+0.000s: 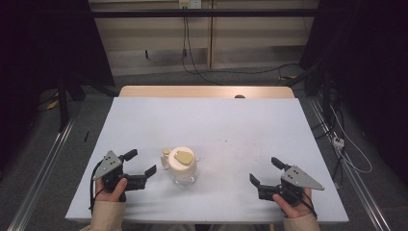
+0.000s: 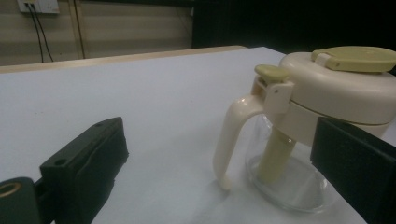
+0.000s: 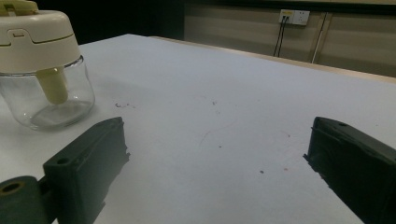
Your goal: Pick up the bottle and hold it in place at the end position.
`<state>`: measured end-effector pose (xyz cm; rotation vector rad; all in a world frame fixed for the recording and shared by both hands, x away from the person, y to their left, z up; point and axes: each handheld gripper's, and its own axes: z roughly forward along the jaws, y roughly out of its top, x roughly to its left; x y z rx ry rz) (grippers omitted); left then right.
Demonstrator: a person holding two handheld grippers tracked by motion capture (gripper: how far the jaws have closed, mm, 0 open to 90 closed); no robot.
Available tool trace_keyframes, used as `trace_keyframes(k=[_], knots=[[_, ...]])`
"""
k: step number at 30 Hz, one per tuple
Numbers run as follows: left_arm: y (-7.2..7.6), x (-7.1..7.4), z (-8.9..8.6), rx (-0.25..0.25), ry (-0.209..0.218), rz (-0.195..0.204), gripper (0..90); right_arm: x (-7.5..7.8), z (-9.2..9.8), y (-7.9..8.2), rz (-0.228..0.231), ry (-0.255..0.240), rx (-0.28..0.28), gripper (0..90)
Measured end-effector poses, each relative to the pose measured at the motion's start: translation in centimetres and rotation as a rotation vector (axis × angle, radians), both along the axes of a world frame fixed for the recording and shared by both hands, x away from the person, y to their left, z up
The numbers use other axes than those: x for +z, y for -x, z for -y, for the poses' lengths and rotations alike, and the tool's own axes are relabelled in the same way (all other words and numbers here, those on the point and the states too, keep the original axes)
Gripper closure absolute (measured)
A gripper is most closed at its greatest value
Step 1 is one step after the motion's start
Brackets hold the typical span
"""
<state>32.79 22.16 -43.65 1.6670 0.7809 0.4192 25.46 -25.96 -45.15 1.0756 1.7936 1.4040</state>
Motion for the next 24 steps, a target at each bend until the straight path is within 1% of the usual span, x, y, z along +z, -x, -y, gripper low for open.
trace_keyframes(k=[5,10,11,12,13,15,17,19,23,24], knots=[[0.1,0.0,0.3,-0.007,-0.002,0.001,3.3,0.0,-0.1,0.0,0.004,0.002,-0.001,4.1],[0.3,0.2,0.9,-0.027,0.003,0.007,3.2,0.1,0.0,0.0,0.003,0.006,-0.002,4.5],[0.4,0.3,1.1,-0.036,0.008,0.008,3.2,0.1,0.0,0.0,0.004,0.005,-0.004,4.6],[0.4,0.4,1.2,-0.045,0.004,0.007,3.0,0.1,0.0,0.0,0.003,0.004,-0.005,4.6],[0.5,0.4,1.4,-0.051,0.013,0.003,2.8,0.1,0.0,0.0,0.002,0.005,-0.006,4.6],[0.7,0.6,1.6,-0.068,0.019,0.01,3.1,0.1,0.0,0.0,0.002,0.006,-0.006,4.6],[0.9,0.7,1.8,-0.08,0.01,0.022,3.2,0.1,-0.1,0.0,0.004,0.007,-0.005,4.7],[1.0,0.8,2.1,-0.106,0.001,0.032,3.2,0.1,-0.1,0.0,0.004,0.009,-0.005,4.8],[1.3,0.8,2.7,-0.135,-0.011,0.018,3.6,0.1,-0.1,0.0,0.003,0.007,-0.004,4.8],[1.4,0.8,2.8,-0.143,-0.009,0.014,3.9,0.1,-0.1,0.0,0.004,0.006,-0.003,4.8]])
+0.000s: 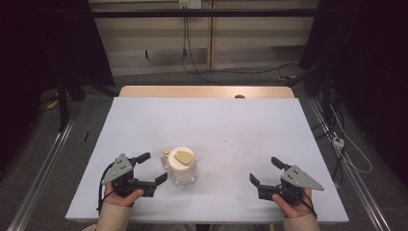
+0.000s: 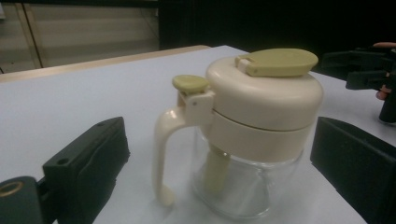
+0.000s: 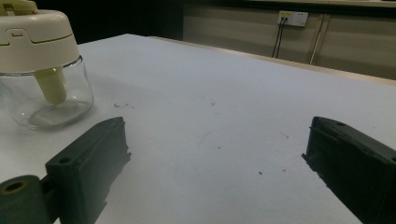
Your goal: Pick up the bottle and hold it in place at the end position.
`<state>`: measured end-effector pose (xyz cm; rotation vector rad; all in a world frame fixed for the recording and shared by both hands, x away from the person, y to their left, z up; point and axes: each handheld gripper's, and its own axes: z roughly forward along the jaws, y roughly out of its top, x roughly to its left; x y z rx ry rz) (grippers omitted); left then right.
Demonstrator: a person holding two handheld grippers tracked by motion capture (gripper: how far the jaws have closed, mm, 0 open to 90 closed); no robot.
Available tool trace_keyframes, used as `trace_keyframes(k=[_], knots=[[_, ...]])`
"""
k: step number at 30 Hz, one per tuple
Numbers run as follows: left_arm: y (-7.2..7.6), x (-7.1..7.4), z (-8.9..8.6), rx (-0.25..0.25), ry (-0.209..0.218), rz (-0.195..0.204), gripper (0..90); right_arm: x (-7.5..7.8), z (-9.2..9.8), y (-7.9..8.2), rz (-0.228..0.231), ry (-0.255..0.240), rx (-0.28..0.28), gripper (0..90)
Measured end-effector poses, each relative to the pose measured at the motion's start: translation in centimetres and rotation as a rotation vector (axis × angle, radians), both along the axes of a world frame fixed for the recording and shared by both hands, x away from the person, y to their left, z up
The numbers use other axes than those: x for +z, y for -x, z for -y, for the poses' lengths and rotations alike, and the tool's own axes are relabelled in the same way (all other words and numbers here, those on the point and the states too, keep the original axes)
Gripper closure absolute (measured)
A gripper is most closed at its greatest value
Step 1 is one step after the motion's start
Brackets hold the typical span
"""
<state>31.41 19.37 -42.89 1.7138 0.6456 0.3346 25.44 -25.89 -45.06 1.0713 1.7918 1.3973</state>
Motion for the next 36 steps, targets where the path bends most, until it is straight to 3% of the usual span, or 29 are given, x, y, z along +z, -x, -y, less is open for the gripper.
trace_keyframes(k=[19,27,36], knots=[[0.7,-0.4,1.7,-0.04,-0.041,-0.051,10.9,0.0,-0.1,-0.1,0.0,0.003,-0.013,5.5],[0.6,-0.7,2.4,-0.027,-0.05,-0.08,10.7,0.0,-0.1,-0.1,0.0,0.003,-0.012,5.7],[0.3,-0.9,4.0,-0.004,-0.068,-0.077,7.1,0.0,-0.1,-0.2,0.002,0.005,-0.012,5.8]])
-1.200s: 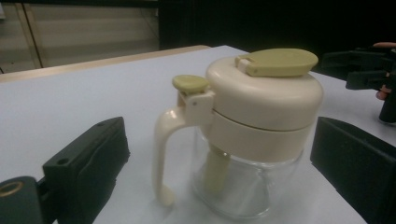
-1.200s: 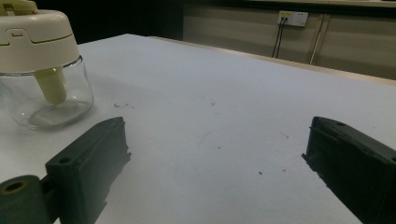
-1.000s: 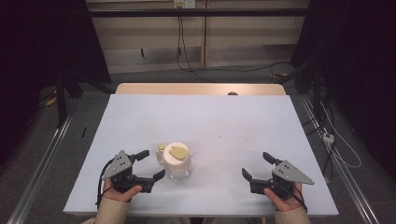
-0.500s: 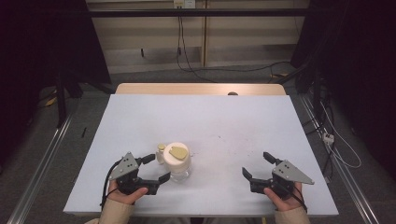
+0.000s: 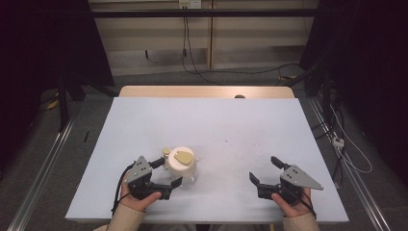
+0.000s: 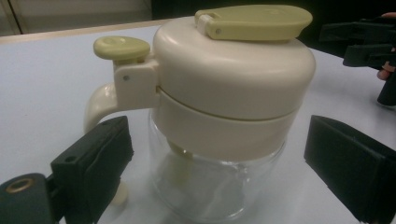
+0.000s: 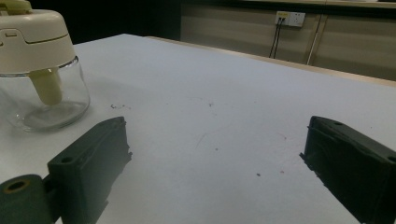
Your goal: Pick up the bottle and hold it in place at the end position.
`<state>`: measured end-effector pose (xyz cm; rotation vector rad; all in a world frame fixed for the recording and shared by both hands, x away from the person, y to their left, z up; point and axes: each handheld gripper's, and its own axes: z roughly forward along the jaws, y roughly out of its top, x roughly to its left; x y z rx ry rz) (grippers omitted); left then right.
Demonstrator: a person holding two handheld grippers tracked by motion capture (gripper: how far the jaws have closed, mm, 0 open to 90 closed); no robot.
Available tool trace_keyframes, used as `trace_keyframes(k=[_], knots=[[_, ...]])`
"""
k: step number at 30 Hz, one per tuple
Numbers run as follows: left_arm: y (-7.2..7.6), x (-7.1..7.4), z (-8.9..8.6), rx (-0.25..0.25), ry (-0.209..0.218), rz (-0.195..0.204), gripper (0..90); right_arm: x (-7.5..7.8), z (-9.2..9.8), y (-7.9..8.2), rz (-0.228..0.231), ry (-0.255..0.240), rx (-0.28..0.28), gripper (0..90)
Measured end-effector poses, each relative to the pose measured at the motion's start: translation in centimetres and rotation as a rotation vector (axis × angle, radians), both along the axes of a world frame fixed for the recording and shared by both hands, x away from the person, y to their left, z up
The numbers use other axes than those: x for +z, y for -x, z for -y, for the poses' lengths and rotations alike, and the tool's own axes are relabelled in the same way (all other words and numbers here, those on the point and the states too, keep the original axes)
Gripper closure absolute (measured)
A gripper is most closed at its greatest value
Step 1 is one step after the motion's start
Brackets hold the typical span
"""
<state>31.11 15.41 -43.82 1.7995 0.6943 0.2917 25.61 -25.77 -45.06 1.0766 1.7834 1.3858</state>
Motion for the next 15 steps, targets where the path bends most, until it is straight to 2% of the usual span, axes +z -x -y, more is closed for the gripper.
trace_keyframes(k=[4,7,15], knots=[[-0.1,0.0,0.7,0.015,-0.016,0.006,7.1,0.0,0.0,0.0,0.001,0.0,0.0,5.8],[-0.2,-0.1,1.2,0.039,-0.012,-0.007,6.3,0.0,0.0,0.0,0.001,0.0,-0.001,5.8],[-0.4,-0.5,2.7,0.066,-0.033,0.013,6.2,0.0,-0.1,0.0,0.001,0.004,0.001,6.0]])
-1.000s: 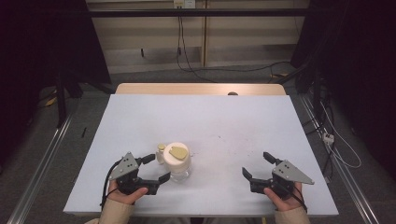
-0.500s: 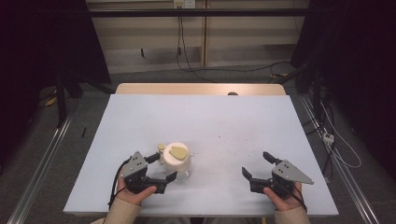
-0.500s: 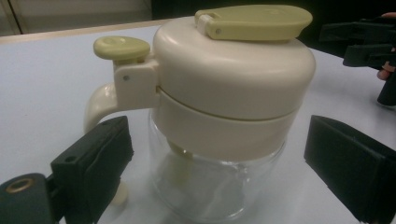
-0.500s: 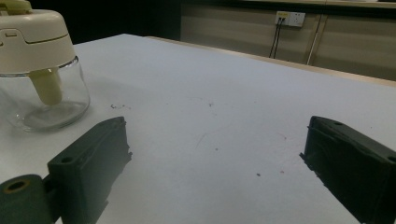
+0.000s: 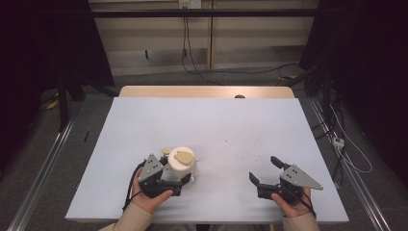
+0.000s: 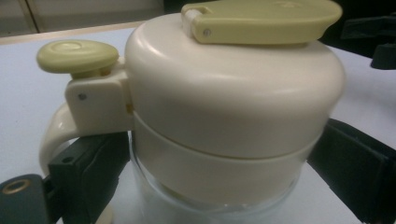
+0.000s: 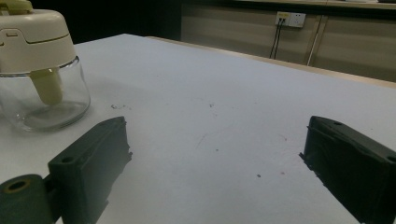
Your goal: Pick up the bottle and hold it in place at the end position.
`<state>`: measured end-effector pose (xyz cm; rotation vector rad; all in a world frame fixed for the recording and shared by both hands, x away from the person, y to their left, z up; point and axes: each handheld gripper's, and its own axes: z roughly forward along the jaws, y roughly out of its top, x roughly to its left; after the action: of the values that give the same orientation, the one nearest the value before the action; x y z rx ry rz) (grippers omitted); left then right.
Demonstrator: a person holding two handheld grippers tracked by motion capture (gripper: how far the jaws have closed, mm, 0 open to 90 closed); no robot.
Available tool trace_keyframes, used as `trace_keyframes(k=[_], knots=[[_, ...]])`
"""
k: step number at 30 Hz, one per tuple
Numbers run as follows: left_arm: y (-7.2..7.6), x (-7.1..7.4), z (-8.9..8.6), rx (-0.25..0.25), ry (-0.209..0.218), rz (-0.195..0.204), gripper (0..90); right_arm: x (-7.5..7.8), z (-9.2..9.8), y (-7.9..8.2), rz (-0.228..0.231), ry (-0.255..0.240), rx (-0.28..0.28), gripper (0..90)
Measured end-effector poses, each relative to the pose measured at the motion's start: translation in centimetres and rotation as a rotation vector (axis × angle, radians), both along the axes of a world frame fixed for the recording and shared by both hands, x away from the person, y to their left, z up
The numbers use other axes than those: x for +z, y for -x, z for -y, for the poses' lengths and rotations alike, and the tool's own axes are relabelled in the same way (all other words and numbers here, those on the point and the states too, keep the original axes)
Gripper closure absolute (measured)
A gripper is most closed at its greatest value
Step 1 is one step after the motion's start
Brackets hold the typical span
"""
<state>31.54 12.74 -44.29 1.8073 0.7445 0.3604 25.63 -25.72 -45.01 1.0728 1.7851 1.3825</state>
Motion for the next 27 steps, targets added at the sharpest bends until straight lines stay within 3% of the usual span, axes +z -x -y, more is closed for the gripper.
trace_keyframes(k=[13,27], knots=[[-0.6,-0.5,1.6,0.059,0.015,-0.002,3.2,0.0,0.3,-0.2,0.003,-0.01,-0.007,6.2],[-0.7,-1.1,3.2,0.129,-0.023,0.044,3.1,0.0,0.4,-0.2,0.009,0.005,-0.018,6.7]])
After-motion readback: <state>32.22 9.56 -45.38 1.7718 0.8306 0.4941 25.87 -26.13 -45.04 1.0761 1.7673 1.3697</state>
